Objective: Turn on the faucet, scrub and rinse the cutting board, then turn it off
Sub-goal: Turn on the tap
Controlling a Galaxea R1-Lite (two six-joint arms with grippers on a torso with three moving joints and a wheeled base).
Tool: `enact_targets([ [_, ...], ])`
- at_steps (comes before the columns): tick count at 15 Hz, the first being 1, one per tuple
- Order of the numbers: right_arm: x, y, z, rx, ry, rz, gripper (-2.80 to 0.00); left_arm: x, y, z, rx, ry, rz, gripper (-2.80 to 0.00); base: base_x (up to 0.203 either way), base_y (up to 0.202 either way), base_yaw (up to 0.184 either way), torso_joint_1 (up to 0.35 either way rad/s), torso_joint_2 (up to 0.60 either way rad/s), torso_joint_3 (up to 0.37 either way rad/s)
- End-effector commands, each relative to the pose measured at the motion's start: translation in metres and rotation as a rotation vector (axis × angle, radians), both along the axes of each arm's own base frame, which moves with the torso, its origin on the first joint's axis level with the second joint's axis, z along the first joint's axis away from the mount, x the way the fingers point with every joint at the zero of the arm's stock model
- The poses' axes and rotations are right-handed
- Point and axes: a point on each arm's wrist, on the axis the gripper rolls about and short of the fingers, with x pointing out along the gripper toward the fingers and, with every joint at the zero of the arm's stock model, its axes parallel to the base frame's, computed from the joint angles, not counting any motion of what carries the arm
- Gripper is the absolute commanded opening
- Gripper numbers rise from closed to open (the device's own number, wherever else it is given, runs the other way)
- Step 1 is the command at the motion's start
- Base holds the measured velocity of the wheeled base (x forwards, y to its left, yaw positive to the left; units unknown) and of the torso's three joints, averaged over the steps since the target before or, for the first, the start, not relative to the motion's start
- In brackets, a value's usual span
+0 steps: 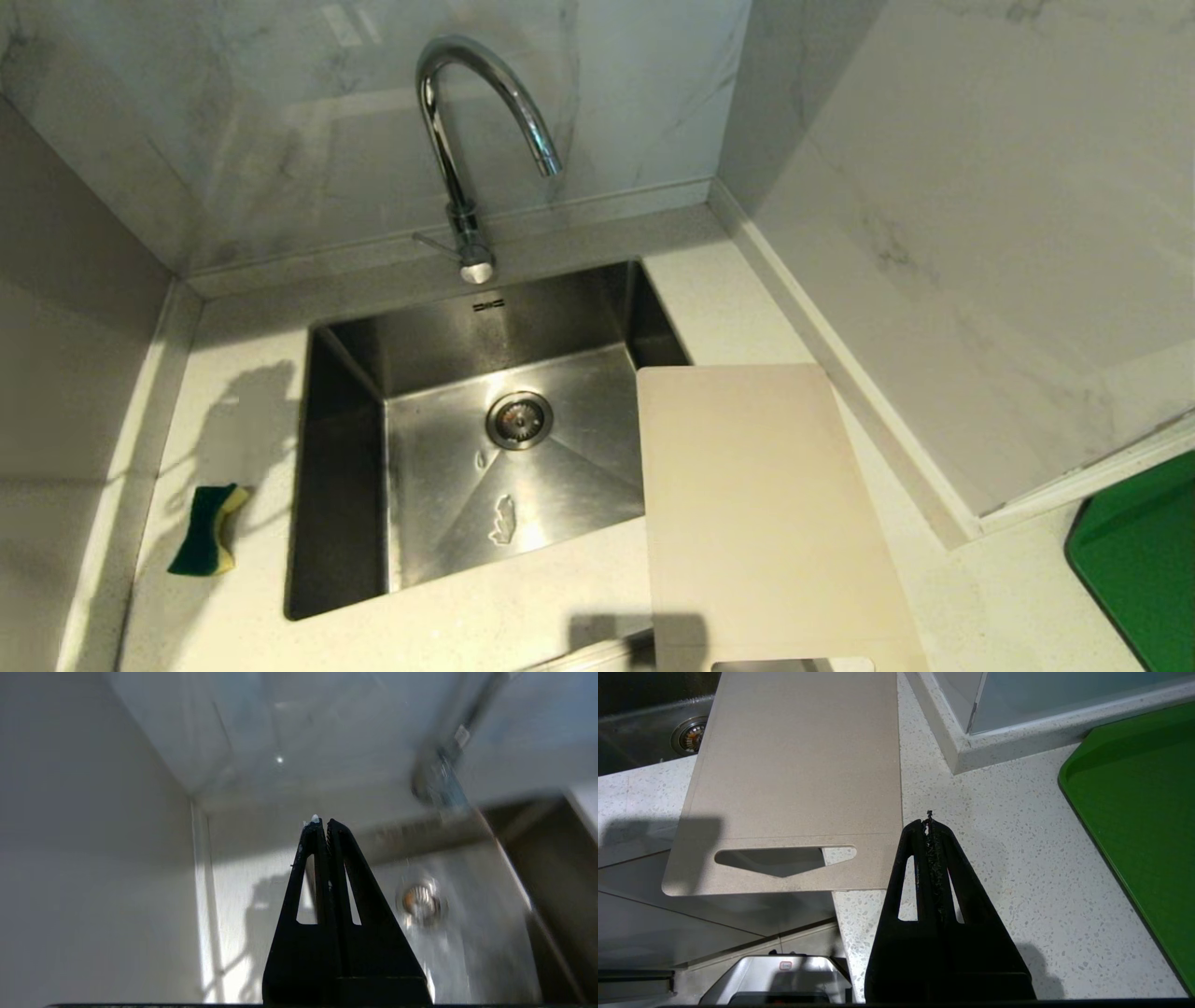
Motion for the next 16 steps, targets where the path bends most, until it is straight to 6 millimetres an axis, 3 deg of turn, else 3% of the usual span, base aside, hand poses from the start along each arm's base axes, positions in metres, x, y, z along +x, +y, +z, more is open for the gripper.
enact_targets([
  [1,0.0,0.0,0.0,0.0,0.0,0.0,-2.8,0.085,-0.015,0.007,-0.034,0.053,0.039,-2.8,0.0,0.0,0.0,0.0,0.0,0.0],
  [3,0.0,0.0,0.0,0.0,0.0,0.0,-2.8,0.132,-0.041,0.01,-0.088,0.058,0.089,-2.8,0.0,0.0,0.0,0.0,0.0,0.0],
  [4,0.0,0.0,0.0,0.001,0.0,0.0,-2.8,0.152,-0.055,0.003,-0.108,0.08,0.107,-2.8,0.0,0.0,0.0,0.0,0.0,0.0],
  [7,0.0,0.0,0.0,0.001,0.0,0.0,-2.8,0.195,-0.086,-0.038,-0.269,0.175,0.136,-2.8,0.0,0.0,0.0,0.0,0.0,0.0],
  [11,0.0,0.0,0.0,0.0,0.0,0.0,-2.8,0.217,-0.102,-0.068,-0.585,0.252,0.073,-2.8,0.0,0.0,0.0,0.0,0.0,0.0],
  [16,0.0,0.0,0.0,0.0,0.0,0.0,-2.8,0.223,-0.134,-0.075,-0.657,0.223,0.002,-2.8,0.0,0.0,0.0,0.0,0.0,0.0],
])
